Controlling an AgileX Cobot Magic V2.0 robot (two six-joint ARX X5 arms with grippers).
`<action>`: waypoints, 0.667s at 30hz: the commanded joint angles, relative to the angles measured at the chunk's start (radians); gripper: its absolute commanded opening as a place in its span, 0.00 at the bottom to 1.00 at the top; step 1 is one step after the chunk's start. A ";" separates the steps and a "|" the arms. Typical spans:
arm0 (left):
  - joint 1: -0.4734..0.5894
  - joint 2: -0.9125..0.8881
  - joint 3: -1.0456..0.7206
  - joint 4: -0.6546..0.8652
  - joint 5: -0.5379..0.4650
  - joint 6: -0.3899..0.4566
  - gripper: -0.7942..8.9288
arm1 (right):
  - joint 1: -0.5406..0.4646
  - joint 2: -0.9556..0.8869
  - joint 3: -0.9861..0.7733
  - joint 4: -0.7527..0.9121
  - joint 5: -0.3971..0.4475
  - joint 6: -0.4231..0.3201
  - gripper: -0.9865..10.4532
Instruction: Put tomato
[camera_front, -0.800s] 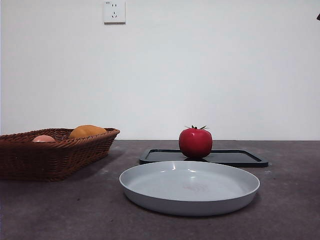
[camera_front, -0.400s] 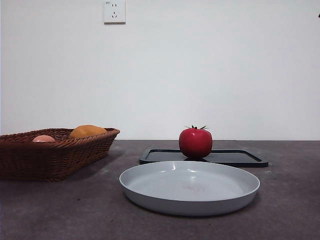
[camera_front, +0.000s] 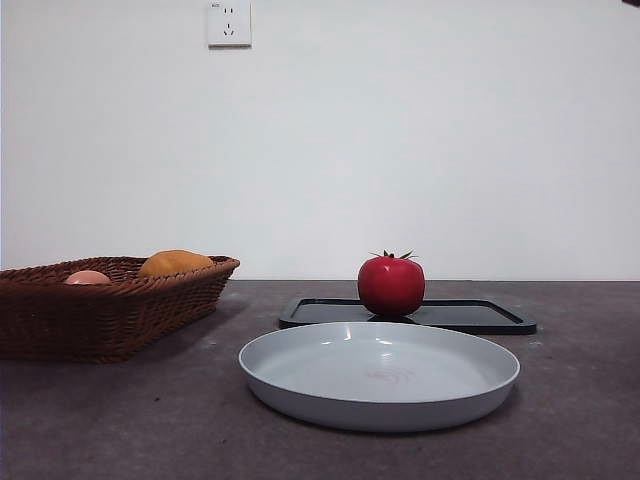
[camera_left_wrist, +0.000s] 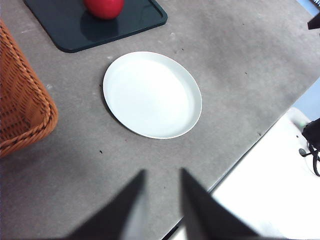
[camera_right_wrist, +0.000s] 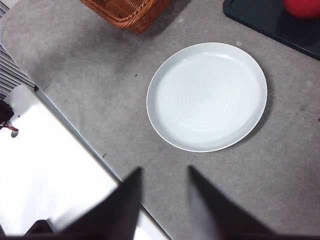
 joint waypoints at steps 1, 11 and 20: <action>-0.003 0.005 0.018 0.011 0.005 0.012 0.09 | 0.006 0.006 0.006 0.008 -0.003 0.006 0.09; -0.003 0.005 0.018 0.011 0.005 0.012 0.09 | 0.006 0.006 0.007 0.017 -0.003 0.007 0.09; -0.003 0.005 0.018 0.011 0.005 0.012 0.09 | 0.006 0.006 0.007 0.017 -0.003 0.007 0.09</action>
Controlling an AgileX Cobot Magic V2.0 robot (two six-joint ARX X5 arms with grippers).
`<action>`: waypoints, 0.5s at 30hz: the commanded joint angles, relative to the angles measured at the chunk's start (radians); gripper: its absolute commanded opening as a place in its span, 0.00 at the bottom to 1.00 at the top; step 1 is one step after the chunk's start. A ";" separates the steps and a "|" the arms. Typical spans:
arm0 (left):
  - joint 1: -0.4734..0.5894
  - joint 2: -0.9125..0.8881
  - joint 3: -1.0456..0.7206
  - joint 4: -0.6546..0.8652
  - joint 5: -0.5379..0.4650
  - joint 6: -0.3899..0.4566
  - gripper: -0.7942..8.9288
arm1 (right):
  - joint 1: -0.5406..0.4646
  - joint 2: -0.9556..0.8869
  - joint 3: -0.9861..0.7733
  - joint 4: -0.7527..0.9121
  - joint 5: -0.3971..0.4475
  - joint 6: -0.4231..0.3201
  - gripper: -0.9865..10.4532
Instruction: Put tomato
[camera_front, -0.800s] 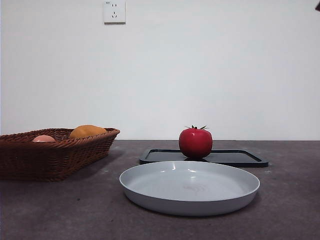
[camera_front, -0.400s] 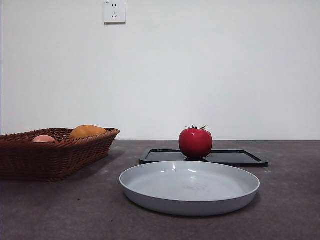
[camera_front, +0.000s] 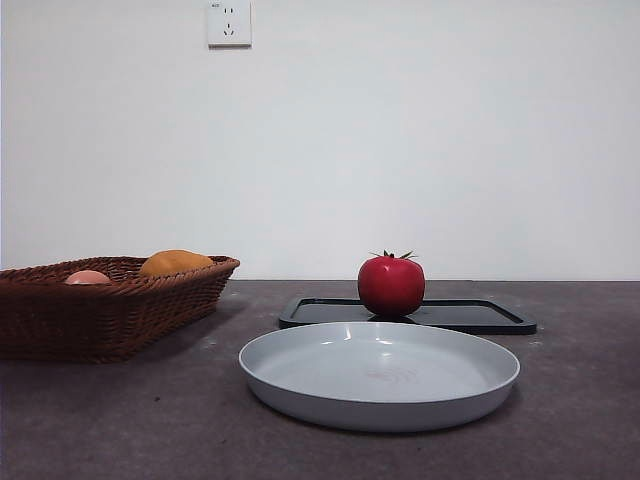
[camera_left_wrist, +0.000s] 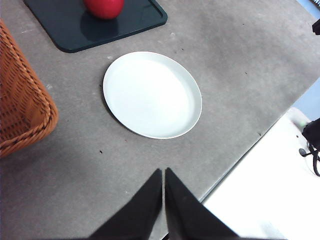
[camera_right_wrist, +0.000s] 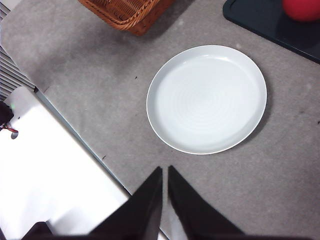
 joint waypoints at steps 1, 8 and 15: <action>-0.003 0.005 0.018 0.011 0.005 0.012 0.09 | 0.006 0.006 0.007 0.009 -0.003 0.007 0.09; -0.003 0.003 0.018 0.011 0.005 0.013 0.09 | 0.006 0.006 0.007 0.009 -0.003 0.007 0.09; 0.154 -0.098 -0.002 0.252 -0.007 0.199 0.09 | 0.006 0.006 0.007 0.009 -0.003 0.007 0.09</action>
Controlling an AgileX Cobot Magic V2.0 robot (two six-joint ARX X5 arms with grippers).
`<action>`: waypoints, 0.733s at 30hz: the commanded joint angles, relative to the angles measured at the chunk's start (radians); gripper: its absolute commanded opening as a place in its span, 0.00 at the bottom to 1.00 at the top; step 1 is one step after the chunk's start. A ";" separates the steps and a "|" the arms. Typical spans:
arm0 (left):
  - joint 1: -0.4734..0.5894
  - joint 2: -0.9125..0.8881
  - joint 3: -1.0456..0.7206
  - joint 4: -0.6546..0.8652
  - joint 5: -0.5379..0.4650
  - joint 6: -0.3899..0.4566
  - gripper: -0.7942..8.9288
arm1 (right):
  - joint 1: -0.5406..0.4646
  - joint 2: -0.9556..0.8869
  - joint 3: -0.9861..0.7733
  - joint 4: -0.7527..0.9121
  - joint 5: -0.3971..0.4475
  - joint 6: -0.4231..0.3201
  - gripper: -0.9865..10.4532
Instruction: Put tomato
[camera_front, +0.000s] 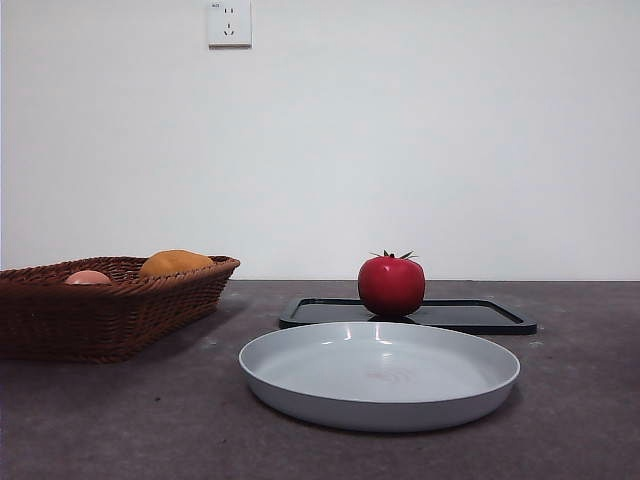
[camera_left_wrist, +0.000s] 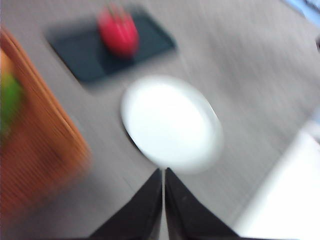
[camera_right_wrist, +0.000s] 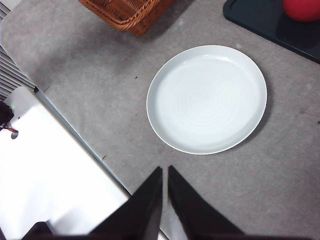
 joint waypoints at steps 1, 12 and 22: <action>0.105 -0.068 -0.015 0.207 -0.003 0.109 0.09 | 0.006 0.006 0.007 0.009 -0.003 0.007 0.09; 0.390 -0.400 -0.388 0.636 -0.195 0.148 0.09 | 0.006 0.006 0.007 0.009 -0.003 0.007 0.09; 0.411 -0.578 -0.694 0.671 -0.299 0.093 0.09 | 0.005 0.006 0.007 0.009 -0.003 0.007 0.09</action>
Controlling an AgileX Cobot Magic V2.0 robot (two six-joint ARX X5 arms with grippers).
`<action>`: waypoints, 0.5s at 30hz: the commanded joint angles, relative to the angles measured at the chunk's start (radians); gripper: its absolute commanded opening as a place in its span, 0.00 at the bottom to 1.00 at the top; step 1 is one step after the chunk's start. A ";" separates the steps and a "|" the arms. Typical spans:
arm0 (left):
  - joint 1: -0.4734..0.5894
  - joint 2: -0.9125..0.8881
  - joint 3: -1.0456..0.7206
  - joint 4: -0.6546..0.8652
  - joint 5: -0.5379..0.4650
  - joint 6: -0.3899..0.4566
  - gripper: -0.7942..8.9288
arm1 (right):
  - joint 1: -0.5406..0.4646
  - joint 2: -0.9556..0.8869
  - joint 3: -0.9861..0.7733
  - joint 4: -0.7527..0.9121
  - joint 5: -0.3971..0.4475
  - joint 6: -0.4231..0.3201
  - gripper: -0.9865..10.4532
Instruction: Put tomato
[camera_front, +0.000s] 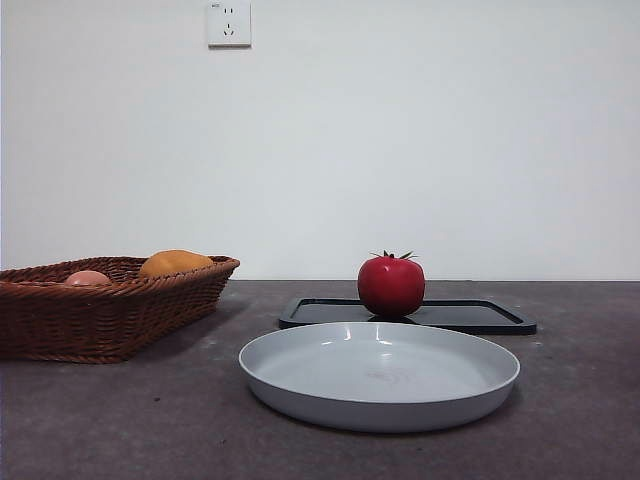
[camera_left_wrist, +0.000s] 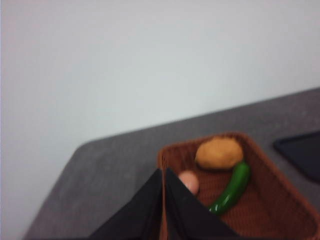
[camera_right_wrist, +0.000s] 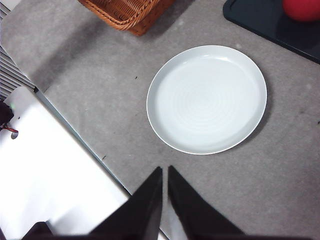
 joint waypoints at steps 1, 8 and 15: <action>0.003 -0.032 -0.064 0.014 -0.032 -0.039 0.09 | 0.005 0.006 0.007 0.009 -0.003 0.007 0.09; 0.003 -0.047 -0.179 0.028 -0.041 -0.062 0.09 | 0.005 0.006 0.007 0.009 -0.003 0.007 0.09; 0.002 -0.047 -0.251 0.028 -0.040 -0.080 0.09 | 0.005 0.006 0.007 0.010 -0.003 0.007 0.09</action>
